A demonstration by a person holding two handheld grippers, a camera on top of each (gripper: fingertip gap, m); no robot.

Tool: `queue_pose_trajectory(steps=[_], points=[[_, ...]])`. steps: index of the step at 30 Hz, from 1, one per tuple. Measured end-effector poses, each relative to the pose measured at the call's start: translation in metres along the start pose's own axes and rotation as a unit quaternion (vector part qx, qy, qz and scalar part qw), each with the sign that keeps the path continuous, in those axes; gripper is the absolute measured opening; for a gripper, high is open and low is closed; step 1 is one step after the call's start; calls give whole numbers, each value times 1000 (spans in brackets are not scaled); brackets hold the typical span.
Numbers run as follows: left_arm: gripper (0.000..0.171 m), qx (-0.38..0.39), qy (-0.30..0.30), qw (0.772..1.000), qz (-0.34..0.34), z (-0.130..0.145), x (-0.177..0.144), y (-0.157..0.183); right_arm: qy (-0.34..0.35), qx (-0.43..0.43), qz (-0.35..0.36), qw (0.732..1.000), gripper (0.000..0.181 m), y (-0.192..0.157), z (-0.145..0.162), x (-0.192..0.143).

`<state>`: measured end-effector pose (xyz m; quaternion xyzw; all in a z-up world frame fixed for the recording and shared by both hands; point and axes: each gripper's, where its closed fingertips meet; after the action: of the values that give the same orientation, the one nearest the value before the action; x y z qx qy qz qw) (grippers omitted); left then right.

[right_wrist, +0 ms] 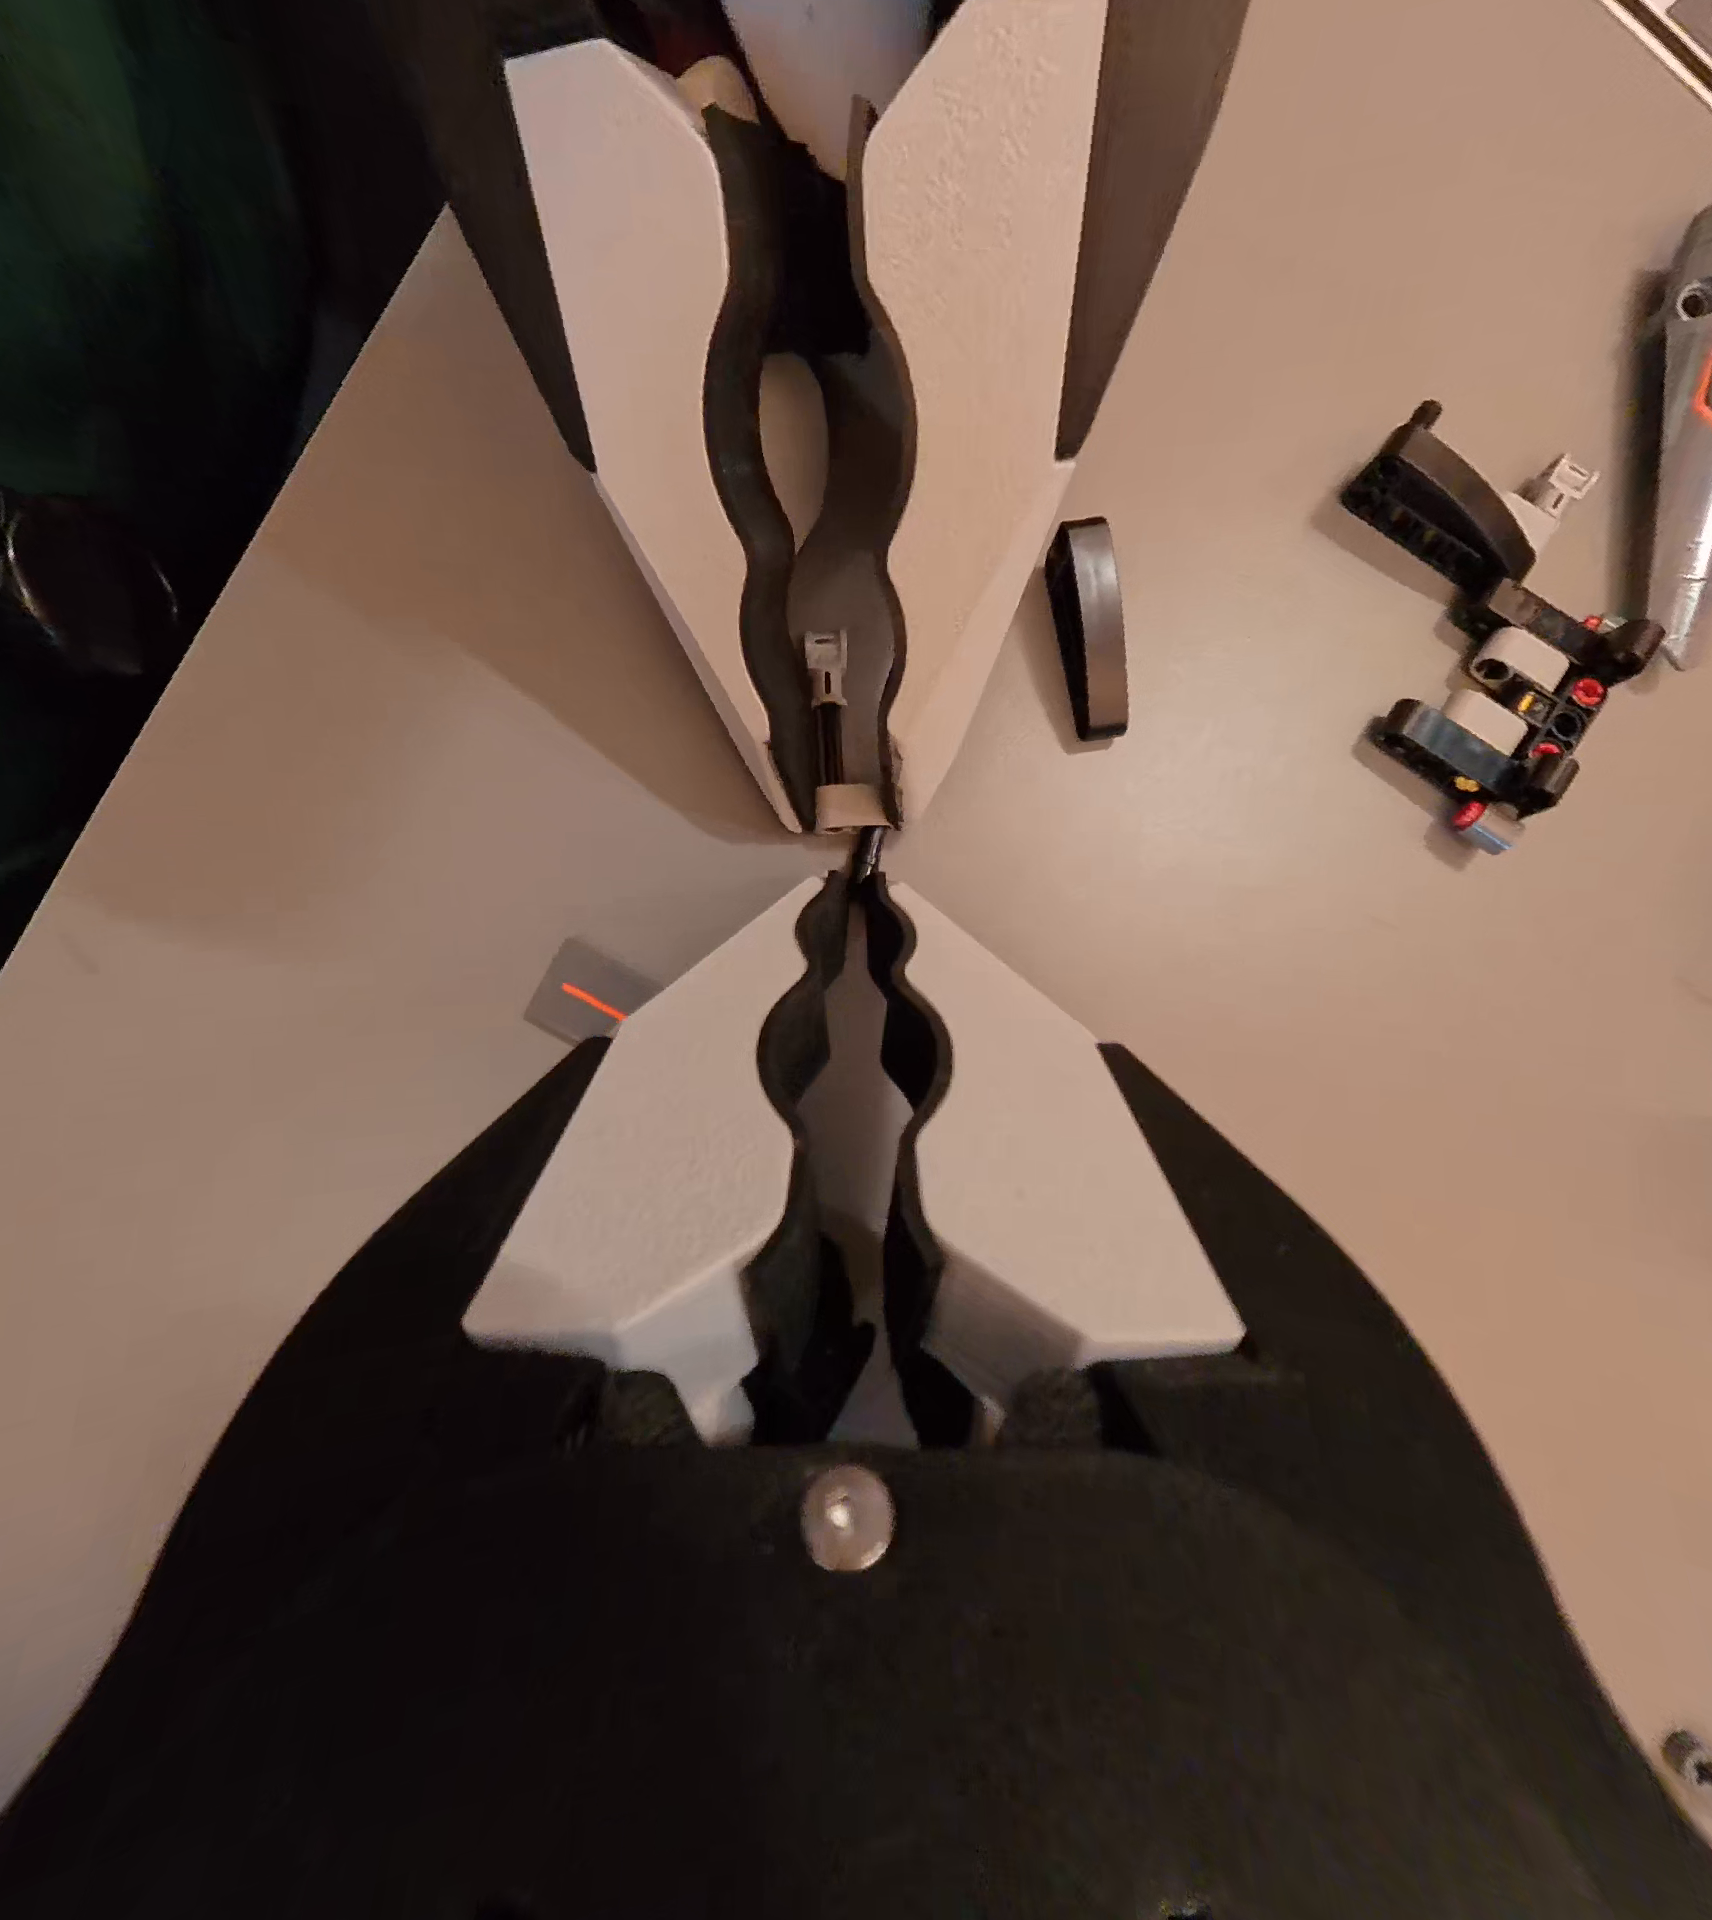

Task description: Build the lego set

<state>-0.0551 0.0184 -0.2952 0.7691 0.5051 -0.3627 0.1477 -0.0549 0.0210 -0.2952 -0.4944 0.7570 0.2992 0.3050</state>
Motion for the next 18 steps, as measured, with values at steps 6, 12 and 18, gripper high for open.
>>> queue_pose_trajectory(steps=[6,12,18], points=[[13,18,4,1000,23,0,0,1,2,-17,-18,1000,1,0,0,0],[13,38,6,999,35,0,0,1,3,-28,-22,999,1,0,0,0],[13,52,8,998,42,-1,1,1,6,-37,-27,999,1,-1,0,0]])
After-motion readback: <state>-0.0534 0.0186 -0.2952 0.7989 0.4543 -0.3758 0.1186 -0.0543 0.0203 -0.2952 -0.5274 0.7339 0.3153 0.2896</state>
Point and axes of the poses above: each gripper's, where its closed fingertips meet, x out along the fingers, z out of its underside, y = z × x across the jaws, and after that the axes turned 8 degrees about z, right-handed
